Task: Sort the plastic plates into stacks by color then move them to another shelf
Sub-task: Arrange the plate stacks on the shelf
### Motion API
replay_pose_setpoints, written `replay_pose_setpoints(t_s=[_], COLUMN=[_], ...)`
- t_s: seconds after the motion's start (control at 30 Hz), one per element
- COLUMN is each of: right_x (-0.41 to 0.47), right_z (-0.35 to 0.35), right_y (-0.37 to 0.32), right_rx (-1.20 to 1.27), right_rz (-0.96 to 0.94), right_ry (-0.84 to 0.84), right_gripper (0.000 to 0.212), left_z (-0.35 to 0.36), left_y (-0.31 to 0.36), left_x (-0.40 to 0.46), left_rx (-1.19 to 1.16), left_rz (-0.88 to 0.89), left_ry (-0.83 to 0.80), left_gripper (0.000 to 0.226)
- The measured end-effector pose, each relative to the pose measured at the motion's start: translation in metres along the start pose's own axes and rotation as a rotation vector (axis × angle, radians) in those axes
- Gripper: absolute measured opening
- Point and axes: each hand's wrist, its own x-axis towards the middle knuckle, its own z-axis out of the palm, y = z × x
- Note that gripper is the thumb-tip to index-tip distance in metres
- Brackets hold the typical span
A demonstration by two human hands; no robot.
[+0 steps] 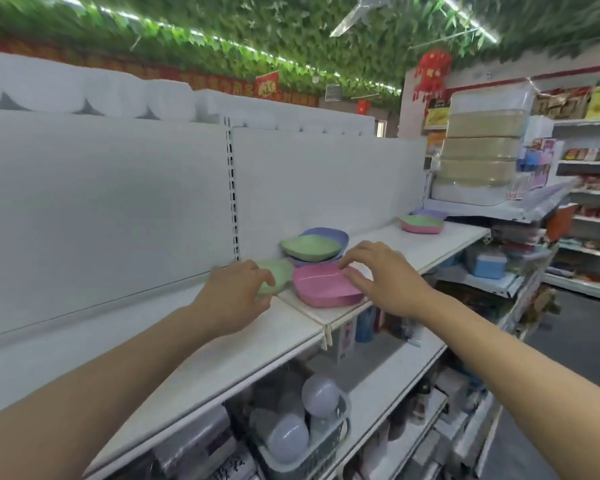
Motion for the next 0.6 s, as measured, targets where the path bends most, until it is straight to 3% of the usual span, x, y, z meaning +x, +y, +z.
replay_pose_setpoints(t_s=[0.13,0.27,0.43,0.6], right_x=[0.057,0.105,0.157,0.186], right_z=[0.013,0.033,0.054,0.063], right_y=[0.030,0.056,0.080,0.087], right_rx=[0.078,0.028,-0.035,-0.060], right_rz=[-0.062,-0.160,-0.283,-0.429], right_ry=[0.002,-0.112,-0.291,-0.331], right_gripper=[0.017,0.023,0.032,0.027], left_z=[0.016,0.031,0.038,0.013], left_y=[-0.011,-0.002,0.019,0.037], left_x=[0.023,0.040,0.053,0.053], left_rx=[0.081,0.093,0.225,0.276], left_rz=[-0.077,-0.148,-0.263,-0.487], left_ry=[-0.053,-0.080,-0.046,0.023], left_gripper=[0.039,0.038,0.024,0.026])
